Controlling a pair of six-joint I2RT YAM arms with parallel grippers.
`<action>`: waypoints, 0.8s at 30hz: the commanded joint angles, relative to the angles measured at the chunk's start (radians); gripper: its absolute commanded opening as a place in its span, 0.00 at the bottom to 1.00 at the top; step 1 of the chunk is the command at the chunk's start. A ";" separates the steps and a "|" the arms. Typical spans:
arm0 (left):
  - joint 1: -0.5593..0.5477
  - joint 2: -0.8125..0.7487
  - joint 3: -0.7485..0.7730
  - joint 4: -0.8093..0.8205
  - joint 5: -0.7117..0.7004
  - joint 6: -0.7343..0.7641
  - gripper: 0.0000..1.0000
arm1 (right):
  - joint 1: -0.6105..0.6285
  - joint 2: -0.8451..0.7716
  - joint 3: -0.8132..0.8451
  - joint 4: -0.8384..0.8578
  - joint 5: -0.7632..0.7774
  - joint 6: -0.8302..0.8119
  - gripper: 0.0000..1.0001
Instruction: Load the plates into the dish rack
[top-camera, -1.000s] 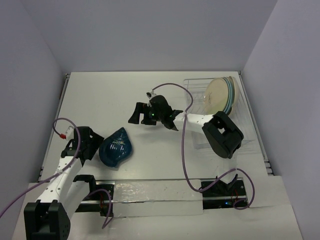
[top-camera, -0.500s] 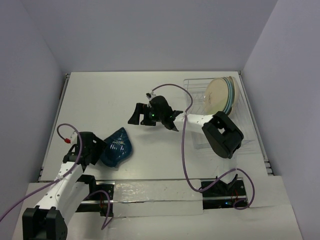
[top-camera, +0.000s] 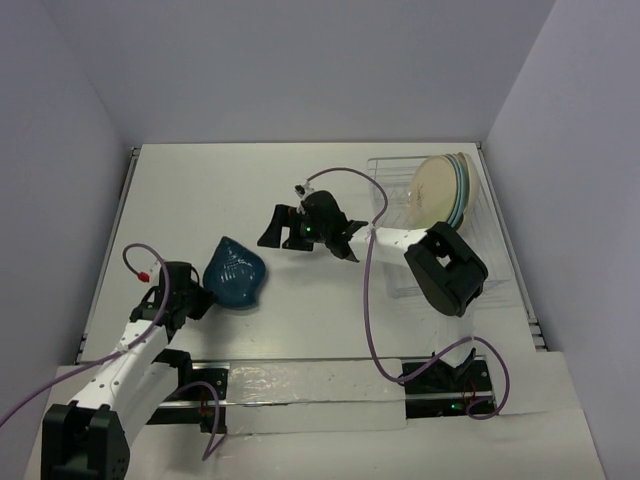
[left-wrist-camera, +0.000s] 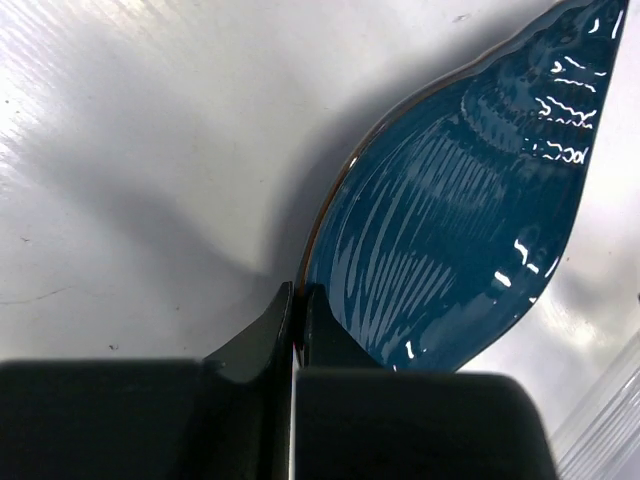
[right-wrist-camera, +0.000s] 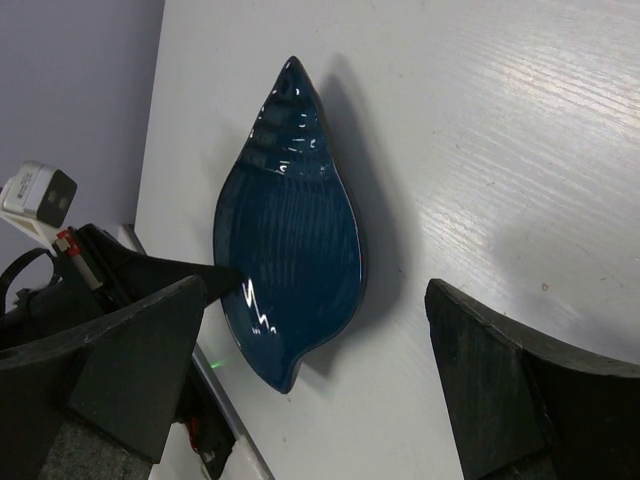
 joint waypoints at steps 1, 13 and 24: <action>-0.011 -0.034 0.008 -0.027 -0.001 0.056 0.00 | -0.013 -0.020 -0.016 0.048 -0.018 -0.002 0.97; -0.040 -0.346 0.001 0.296 0.188 0.190 0.00 | -0.048 -0.114 -0.020 -0.001 -0.093 -0.159 0.98; -0.042 -0.287 -0.029 0.545 0.236 0.151 0.00 | -0.047 -0.136 -0.037 -0.022 -0.136 -0.169 0.96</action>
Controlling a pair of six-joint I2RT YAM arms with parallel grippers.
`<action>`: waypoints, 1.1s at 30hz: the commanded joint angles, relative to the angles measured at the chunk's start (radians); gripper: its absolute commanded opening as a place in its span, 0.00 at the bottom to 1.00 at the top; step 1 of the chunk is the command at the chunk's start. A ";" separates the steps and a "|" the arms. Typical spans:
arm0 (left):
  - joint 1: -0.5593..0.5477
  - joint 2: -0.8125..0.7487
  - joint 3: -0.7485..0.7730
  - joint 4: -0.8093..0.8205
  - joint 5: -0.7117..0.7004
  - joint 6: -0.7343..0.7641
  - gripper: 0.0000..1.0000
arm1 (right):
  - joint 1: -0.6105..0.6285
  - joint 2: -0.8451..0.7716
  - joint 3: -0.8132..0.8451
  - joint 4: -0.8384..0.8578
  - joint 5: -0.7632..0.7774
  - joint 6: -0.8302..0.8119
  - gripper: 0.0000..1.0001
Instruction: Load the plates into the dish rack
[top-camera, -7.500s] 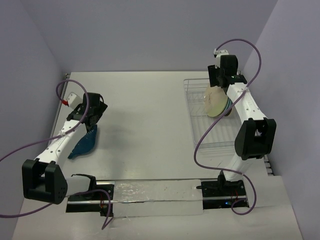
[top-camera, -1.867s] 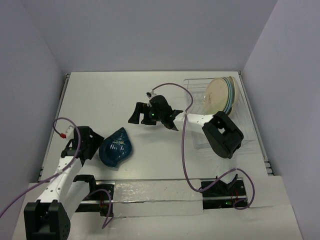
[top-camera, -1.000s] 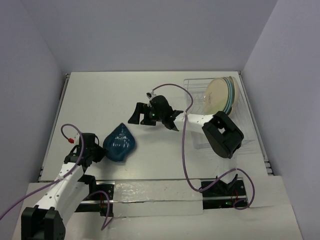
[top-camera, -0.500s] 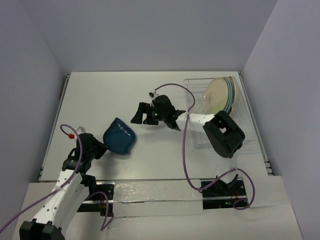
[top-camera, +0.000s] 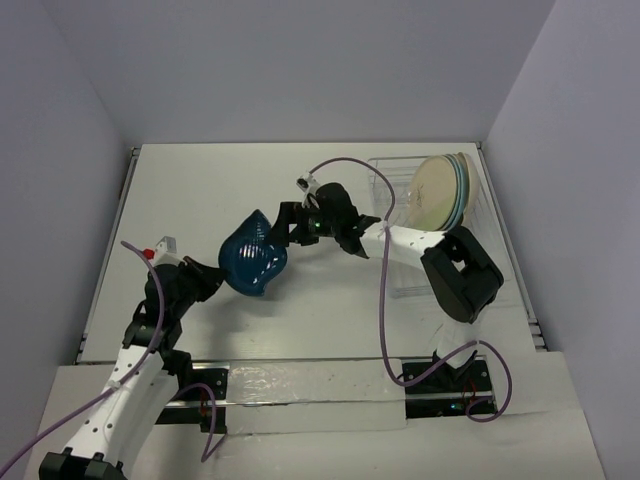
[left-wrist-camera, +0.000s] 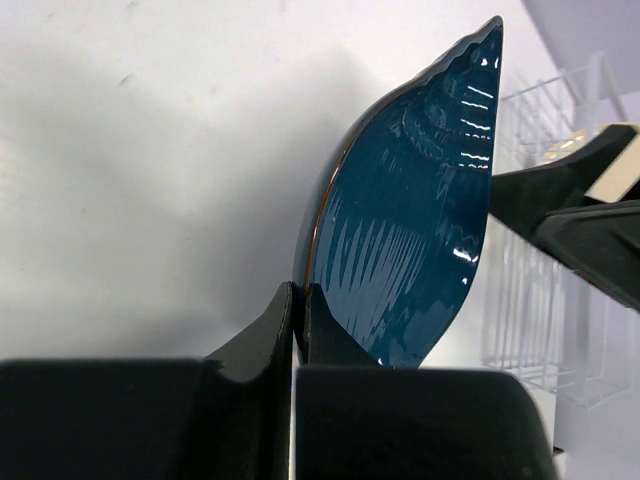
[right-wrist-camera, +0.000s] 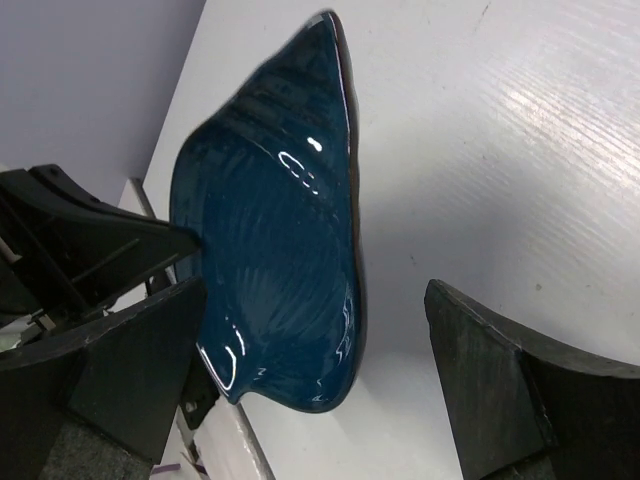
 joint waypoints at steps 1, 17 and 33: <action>-0.005 -0.011 0.006 0.305 0.045 -0.059 0.00 | -0.004 -0.047 -0.019 -0.001 -0.005 -0.021 0.95; -0.015 0.013 -0.086 0.532 0.079 -0.157 0.00 | 0.027 -0.046 0.027 -0.025 0.116 -0.055 0.13; -0.025 0.234 0.089 0.528 0.051 -0.092 0.96 | -0.007 -0.263 0.275 -0.243 0.690 -0.370 0.00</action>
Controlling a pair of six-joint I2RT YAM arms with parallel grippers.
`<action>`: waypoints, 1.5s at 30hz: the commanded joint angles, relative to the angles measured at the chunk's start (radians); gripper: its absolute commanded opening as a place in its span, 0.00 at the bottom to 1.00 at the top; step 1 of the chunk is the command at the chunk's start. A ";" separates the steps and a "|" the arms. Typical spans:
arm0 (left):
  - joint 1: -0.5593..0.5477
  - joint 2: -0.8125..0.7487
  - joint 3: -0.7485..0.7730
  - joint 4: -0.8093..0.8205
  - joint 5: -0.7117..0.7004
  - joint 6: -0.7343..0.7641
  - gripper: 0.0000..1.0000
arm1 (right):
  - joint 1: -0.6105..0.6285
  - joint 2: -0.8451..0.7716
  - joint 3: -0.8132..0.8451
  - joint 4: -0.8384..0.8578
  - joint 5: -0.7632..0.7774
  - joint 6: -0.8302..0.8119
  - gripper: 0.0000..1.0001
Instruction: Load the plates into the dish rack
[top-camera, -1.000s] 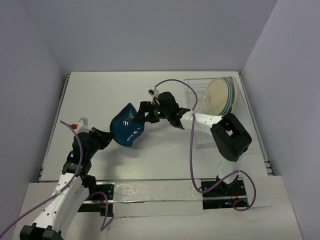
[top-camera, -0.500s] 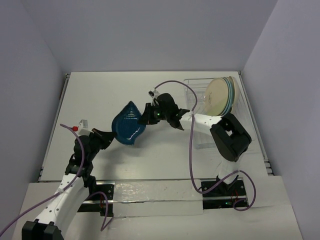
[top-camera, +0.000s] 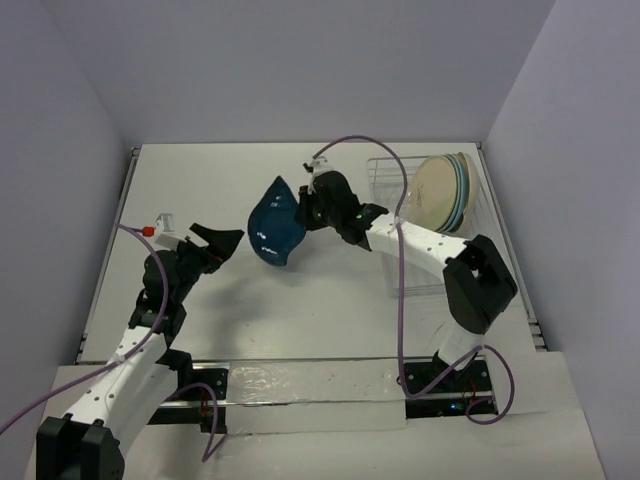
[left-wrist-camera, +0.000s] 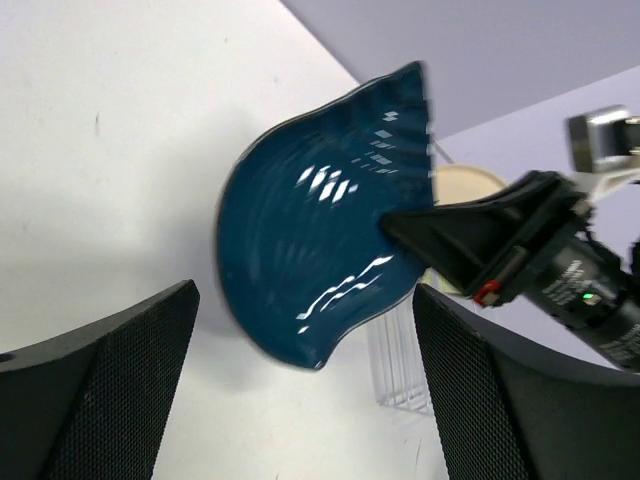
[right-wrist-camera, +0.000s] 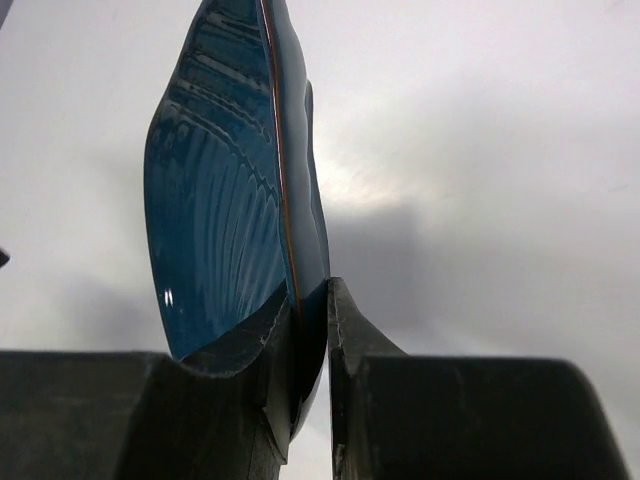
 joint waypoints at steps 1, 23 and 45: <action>-0.006 0.046 0.060 0.086 -0.021 0.003 0.96 | -0.047 -0.178 0.168 0.026 0.249 -0.120 0.00; -0.005 -0.002 0.143 -0.156 -0.380 0.106 0.99 | -0.305 -0.159 0.462 -0.421 0.666 -0.738 0.00; -0.004 0.138 0.228 -0.200 -0.439 0.138 0.99 | -0.340 0.021 0.382 -0.420 0.879 -0.892 0.00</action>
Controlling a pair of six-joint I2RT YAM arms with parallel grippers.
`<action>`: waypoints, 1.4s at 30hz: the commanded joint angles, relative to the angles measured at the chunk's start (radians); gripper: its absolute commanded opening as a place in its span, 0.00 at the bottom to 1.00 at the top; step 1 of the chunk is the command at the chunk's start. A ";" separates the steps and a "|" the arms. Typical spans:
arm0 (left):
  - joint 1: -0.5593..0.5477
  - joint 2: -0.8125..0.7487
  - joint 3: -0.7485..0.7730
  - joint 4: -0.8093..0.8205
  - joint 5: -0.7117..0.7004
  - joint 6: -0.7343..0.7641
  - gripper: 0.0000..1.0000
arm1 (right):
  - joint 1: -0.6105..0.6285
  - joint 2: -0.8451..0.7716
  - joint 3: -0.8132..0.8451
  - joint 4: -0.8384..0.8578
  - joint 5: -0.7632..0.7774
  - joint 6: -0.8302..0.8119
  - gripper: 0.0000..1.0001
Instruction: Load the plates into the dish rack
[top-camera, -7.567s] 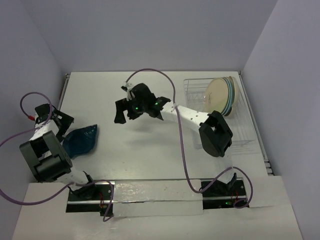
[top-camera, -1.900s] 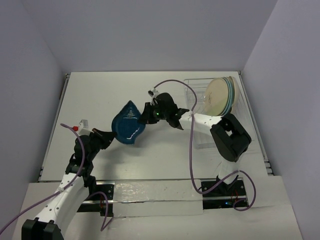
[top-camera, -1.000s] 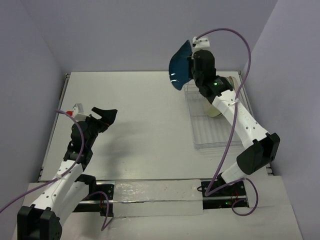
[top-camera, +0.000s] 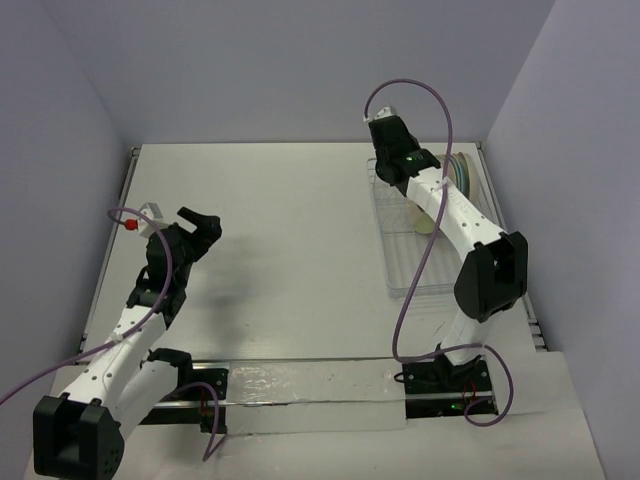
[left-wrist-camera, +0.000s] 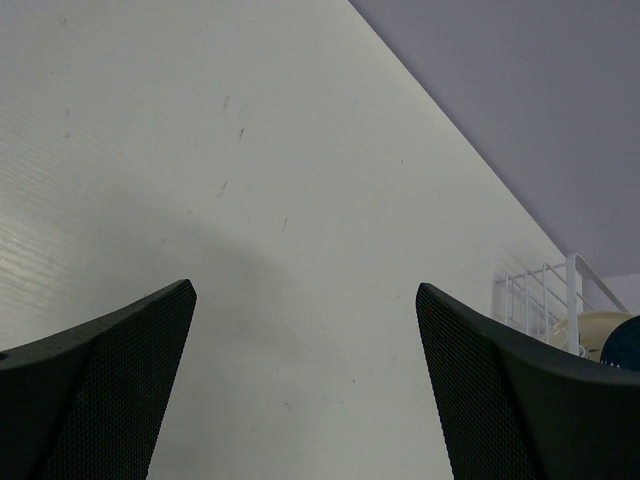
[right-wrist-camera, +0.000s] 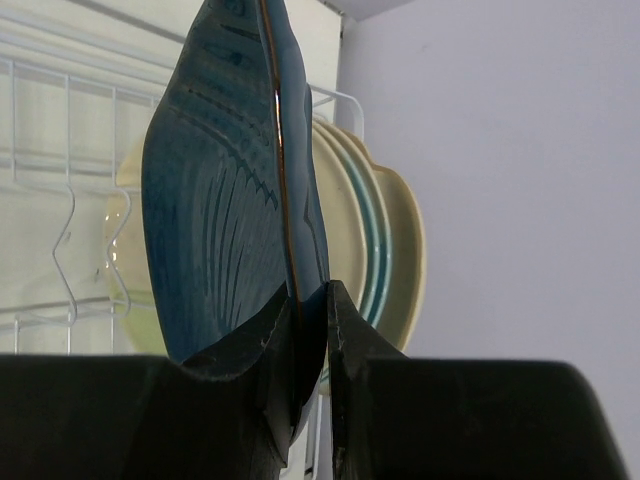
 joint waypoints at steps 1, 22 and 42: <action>-0.003 0.000 0.052 0.000 -0.027 0.023 0.99 | -0.006 0.013 0.012 0.092 0.091 -0.044 0.00; -0.003 0.045 0.059 0.010 -0.026 0.035 0.99 | -0.005 0.095 0.026 0.041 0.122 0.035 0.00; -0.003 0.125 0.131 -0.026 -0.092 0.033 0.99 | 0.001 0.154 0.007 -0.131 0.047 0.146 0.00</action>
